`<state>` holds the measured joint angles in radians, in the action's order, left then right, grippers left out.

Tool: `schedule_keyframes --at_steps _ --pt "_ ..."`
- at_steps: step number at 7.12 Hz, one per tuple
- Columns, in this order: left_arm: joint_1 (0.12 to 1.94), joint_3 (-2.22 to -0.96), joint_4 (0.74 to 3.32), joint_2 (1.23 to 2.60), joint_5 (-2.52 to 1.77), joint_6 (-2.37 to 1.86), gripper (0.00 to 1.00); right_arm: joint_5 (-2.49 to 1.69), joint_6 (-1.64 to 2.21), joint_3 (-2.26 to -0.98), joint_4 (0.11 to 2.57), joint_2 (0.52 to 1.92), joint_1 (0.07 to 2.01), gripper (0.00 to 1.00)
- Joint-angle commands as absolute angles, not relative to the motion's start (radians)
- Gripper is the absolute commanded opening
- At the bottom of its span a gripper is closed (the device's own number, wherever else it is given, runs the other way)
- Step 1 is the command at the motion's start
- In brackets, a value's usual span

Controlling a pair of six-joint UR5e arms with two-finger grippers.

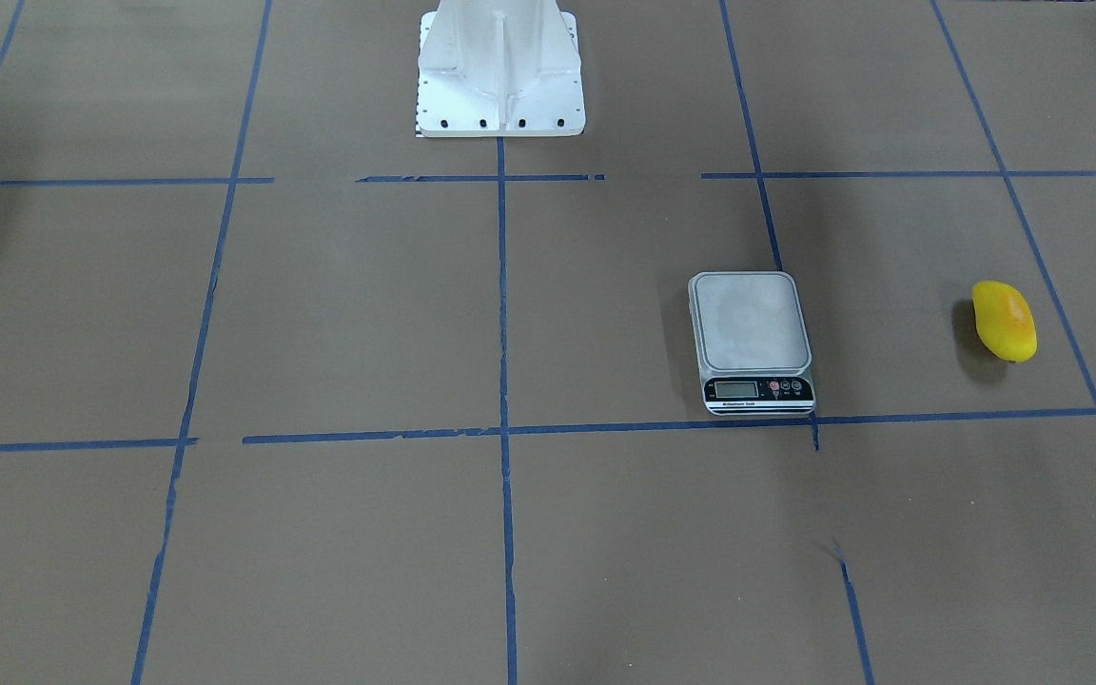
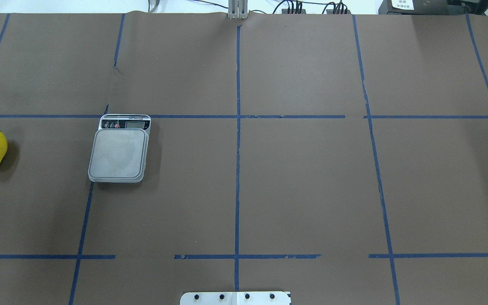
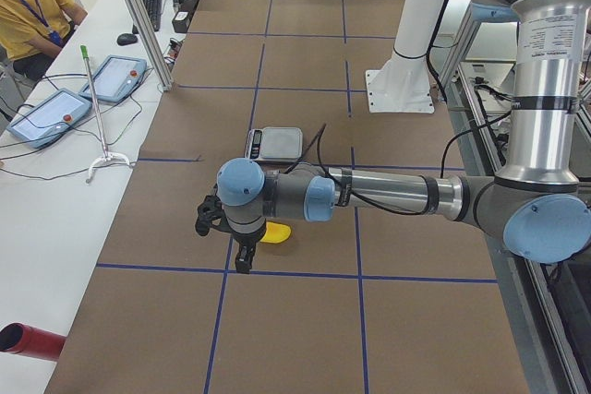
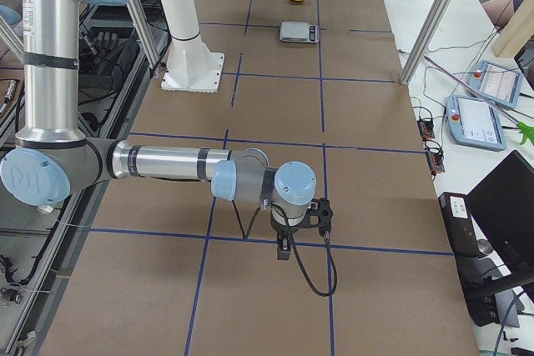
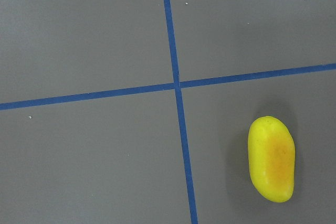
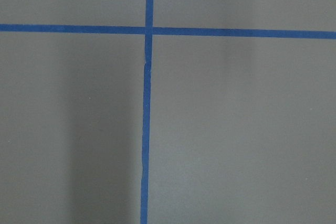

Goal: Weigh mango
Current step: 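Move the left gripper down toward the yellow mango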

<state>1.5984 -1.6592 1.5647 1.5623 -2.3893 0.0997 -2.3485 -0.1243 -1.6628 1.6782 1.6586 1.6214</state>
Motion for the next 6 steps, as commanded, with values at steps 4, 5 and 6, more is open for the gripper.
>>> schedule_keyframes --at_steps 4,5,6 --pt "1.455 -1.664 1.738 1.565 -2.375 -0.159 1.0 -2.349 -0.124 -1.663 1.678 1.66 1.621 1.0" --pt "1.369 -1.616 1.841 1.565 -2.375 -0.251 1.0 -2.349 -0.124 -1.663 1.678 1.658 1.621 1.0" --pt "1.288 -1.556 1.915 1.568 -2.375 -0.343 1.0 -2.349 -0.124 -1.663 1.678 1.658 1.621 1.0"
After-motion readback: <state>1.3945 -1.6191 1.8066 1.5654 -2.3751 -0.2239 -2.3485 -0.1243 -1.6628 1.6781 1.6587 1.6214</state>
